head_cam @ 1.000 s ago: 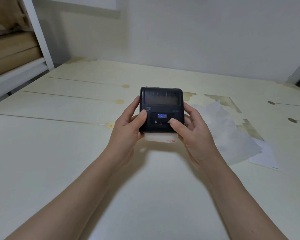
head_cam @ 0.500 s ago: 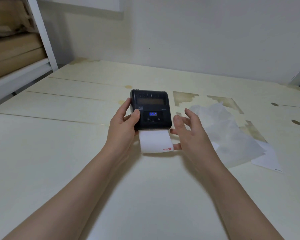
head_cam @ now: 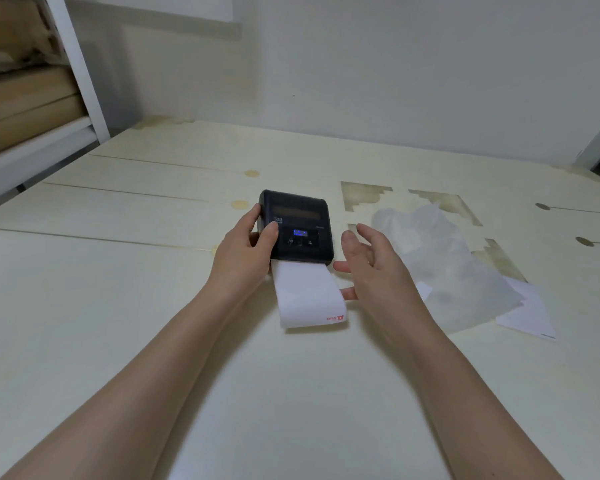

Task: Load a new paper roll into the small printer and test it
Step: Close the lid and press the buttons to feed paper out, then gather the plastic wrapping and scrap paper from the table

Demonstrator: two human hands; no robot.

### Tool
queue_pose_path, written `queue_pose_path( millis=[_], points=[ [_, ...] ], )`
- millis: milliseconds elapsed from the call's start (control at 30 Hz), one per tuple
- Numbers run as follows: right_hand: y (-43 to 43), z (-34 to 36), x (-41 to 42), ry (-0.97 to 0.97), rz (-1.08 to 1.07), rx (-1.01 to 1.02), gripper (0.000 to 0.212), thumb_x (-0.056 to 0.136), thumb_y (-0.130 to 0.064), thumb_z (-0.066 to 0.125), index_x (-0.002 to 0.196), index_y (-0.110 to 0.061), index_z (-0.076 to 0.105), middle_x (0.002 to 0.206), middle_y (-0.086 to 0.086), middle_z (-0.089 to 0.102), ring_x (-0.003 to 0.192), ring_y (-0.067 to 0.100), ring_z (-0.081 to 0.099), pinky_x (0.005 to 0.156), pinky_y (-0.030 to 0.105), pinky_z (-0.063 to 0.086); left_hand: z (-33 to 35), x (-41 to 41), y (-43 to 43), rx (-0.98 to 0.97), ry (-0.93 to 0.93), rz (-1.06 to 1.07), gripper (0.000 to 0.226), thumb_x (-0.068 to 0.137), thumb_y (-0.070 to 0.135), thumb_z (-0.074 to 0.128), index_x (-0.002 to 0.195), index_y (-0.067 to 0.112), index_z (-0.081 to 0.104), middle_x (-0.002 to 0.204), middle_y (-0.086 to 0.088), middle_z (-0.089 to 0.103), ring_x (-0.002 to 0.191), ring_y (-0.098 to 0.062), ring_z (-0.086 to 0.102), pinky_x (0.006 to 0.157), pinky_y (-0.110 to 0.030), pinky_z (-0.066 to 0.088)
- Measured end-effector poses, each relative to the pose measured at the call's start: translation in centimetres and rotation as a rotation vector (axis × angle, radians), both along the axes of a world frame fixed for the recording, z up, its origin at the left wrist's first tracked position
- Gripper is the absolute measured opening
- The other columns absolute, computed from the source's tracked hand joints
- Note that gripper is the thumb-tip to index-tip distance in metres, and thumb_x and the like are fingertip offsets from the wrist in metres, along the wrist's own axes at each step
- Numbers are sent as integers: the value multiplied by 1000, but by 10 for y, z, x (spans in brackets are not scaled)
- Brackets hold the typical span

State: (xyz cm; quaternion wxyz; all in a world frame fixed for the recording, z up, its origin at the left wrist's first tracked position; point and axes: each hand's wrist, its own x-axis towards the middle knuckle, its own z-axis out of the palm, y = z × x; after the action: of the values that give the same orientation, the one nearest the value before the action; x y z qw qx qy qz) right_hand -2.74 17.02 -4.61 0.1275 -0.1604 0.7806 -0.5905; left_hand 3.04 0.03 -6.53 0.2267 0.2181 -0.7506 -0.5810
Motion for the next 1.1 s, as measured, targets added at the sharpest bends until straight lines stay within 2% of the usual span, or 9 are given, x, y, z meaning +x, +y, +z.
queue_pose_path(
  millis=[200, 333, 467, 533, 667, 800, 867, 1000, 1100],
  points=[
    [-1, -3, 1, -4, 33, -14, 60, 93, -54, 46, 146, -30, 35, 135, -2, 56, 109, 18, 66, 51, 7, 48, -4, -1, -7, -99, -72, 21, 47, 99, 38, 45, 145, 34, 41, 108, 2, 74, 106, -17, 66, 98, -37, 47],
    [-1, -3, 1, 23, 50, -5, 57, 93, -54, 46, 144, -32, 36, 115, -18, 60, 76, -10, 69, 68, 19, 55, -4, 1, -5, -148, -72, 43, 42, 100, 35, 44, 141, 35, 46, 110, 3, 74, 107, -15, 65, 97, -35, 46],
    [-2, -3, 3, 19, 55, -1, 54, 94, -52, 48, 143, -31, 38, 102, -26, 61, 68, -10, 69, 82, 31, 56, -6, -1, -6, -178, -80, 51, 37, 100, 34, 44, 136, 36, 51, 109, 3, 74, 105, -15, 66, 91, -33, 47],
    [-2, -3, 4, 42, 56, -1, 51, 95, -49, 49, 141, -28, 42, 98, -28, 61, 69, -10, 69, 87, 32, 56, -8, -2, -7, -205, -89, 59, 36, 100, 33, 43, 134, 35, 54, 110, 4, 74, 105, -17, 66, 89, -33, 47],
    [-1, -1, 7, 98, 36, -17, 42, 97, -37, 51, 136, -20, 51, 96, -26, 57, 96, 15, 71, 60, 4, 48, -14, -2, -11, -216, -114, 86, 47, 90, 45, 41, 135, 41, 52, 121, 7, 70, 118, -27, 57, 102, -44, 44],
    [4, 0, 5, 228, -30, -2, 33, 96, -34, 54, 126, -23, 61, 103, -29, 61, 105, 13, 67, 92, 32, 54, -7, 0, 2, -274, -113, 198, 52, 95, 34, 51, 145, 28, 42, 139, -3, 55, 133, -29, 38, 110, -32, 28],
    [9, 0, 4, 272, -95, -37, 28, 95, -31, 56, 121, -24, 65, 108, -19, 68, 104, 8, 66, 94, 33, 53, -1, 2, 14, -402, -50, 229, 53, 93, 34, 51, 145, 21, 43, 140, -5, 54, 132, -27, 40, 103, -22, 18],
    [36, 7, -6, 396, -360, -75, 24, 97, -23, 53, 115, -19, 67, 107, -9, 71, 97, 3, 63, 75, 2, 45, 9, 0, 42, -578, -2, 202, 62, 83, 40, 46, 142, 22, 46, 140, -3, 54, 129, -31, 43, 98, -22, 16],
    [79, 8, -20, 441, -653, -7, 22, 96, -20, 51, 115, -18, 62, 109, -3, 68, 95, 13, 59, 72, 12, 42, 21, -2, 72, -639, 26, 148, 62, 82, 38, 48, 142, 26, 46, 143, -1, 50, 132, -31, 38, 102, -35, 25]
  ],
)
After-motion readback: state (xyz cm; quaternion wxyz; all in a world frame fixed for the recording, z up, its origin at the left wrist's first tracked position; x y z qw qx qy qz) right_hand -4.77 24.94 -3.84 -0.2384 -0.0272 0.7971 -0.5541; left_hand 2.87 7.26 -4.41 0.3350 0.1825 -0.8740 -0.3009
